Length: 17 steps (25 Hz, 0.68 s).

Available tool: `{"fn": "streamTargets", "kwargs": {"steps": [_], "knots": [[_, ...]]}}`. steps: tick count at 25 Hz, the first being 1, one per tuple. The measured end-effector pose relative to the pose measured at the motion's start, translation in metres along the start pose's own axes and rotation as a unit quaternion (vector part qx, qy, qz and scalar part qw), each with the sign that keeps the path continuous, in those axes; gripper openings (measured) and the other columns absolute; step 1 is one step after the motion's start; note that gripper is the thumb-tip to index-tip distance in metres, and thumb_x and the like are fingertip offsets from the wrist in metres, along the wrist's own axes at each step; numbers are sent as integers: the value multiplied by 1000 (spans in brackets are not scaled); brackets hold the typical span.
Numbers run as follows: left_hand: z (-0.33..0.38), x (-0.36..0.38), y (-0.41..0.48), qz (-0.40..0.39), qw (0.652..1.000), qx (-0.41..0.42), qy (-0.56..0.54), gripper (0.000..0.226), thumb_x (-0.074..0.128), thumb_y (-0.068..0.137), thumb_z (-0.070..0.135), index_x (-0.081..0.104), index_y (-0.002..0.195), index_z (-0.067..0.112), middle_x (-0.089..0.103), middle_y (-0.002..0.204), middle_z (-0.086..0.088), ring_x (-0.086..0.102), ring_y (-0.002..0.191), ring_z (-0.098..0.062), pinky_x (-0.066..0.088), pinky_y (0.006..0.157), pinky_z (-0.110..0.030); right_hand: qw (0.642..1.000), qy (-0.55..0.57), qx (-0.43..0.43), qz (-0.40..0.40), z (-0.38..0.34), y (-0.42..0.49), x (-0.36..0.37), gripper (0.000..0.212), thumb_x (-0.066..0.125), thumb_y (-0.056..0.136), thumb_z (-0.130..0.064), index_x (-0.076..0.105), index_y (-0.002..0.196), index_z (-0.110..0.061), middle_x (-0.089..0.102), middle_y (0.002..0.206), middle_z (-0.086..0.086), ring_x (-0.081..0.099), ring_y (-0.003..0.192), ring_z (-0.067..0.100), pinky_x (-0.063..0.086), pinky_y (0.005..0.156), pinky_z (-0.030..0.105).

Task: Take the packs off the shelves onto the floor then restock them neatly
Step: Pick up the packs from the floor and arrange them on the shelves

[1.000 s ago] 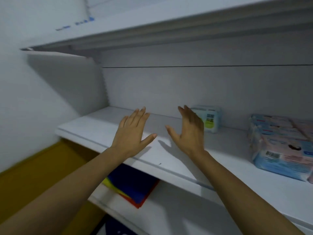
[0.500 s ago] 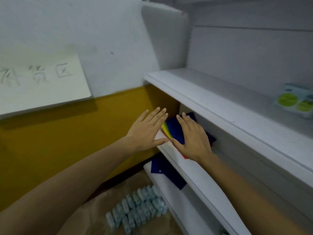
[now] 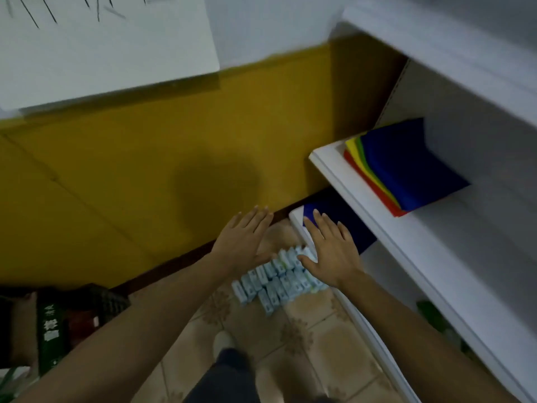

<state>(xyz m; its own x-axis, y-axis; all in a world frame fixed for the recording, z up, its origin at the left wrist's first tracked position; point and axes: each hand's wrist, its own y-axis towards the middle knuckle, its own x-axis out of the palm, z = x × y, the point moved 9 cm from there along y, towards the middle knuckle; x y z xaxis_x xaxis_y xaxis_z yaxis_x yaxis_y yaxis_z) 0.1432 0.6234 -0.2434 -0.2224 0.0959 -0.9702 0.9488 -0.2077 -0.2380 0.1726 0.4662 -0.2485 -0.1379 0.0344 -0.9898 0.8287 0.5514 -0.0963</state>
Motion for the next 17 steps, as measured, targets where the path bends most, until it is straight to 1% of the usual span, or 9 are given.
{"fn": "streamTargets", "kwargs": {"steps": [4,6,8,9,10,11,13,15,17], "knots": [[-66,76,2,-29,990,-20,-134,106,1,74,80,9,154,11,8,161,-6,8,149,-21,13,118,-43,993,67,37,-86,-52,19,95,81,33,87,-61,6,154,-23,2,161,5,3,149,24,-6,117,40],[-81,123,5,-45,979,-26,-198,108,6,78,81,28,148,2,29,154,-18,30,142,-32,29,113,-52,986,87,59,-131,-64,16,140,82,33,89,-63,2,153,-25,-4,161,3,-1,149,23,-7,116,40],[-90,180,5,-83,961,-72,-254,103,16,78,77,35,145,1,41,147,-19,41,134,-35,35,109,-49,974,86,76,-196,-65,10,183,83,17,84,-69,1,153,-26,-4,161,2,-2,149,22,-3,118,42],[-93,213,6,-116,951,-96,-271,101,17,74,75,34,146,6,44,146,-15,43,133,-32,36,108,-45,968,88,83,-220,-62,9,209,87,7,78,-70,4,153,-27,1,161,1,1,149,22,1,119,43],[-93,242,8,-137,940,-112,-290,97,19,75,74,34,147,10,46,145,-11,45,131,-29,37,107,-41,963,94,89,-235,-58,9,232,90,4,74,-69,12,153,-27,11,161,2,7,148,24,6,119,44],[-91,270,10,-153,932,-129,-302,89,23,80,71,34,148,14,47,144,-8,46,130,-27,39,106,-39,959,96,91,-250,-53,10,256,90,8,74,-69,22,151,-25,23,158,4,16,147,26,12,118,46],[-82,331,15,-194,910,-165,-328,68,35,92,61,36,147,20,51,141,-2,50,126,-23,43,101,-35,945,95,87,-299,-39,13,314,76,26,83,-66,40,144,-23,44,147,4,34,139,27,21,114,46],[-66,397,22,-237,873,-207,-373,51,40,98,49,41,141,22,58,133,0,55,120,-21,46,96,-34,930,83,68,-353,-23,22,379,55,43,91,-57,49,136,-26,57,134,1,47,128,24,26,111,43],[-48,459,35,-268,851,-233,-388,40,38,101,40,46,135,21,64,124,-3,60,111,-25,48,92,-36,929,46,39,-366,-8,45,439,40,45,93,-48,57,125,-26,66,115,2,57,112,25,35,104,38]]}}
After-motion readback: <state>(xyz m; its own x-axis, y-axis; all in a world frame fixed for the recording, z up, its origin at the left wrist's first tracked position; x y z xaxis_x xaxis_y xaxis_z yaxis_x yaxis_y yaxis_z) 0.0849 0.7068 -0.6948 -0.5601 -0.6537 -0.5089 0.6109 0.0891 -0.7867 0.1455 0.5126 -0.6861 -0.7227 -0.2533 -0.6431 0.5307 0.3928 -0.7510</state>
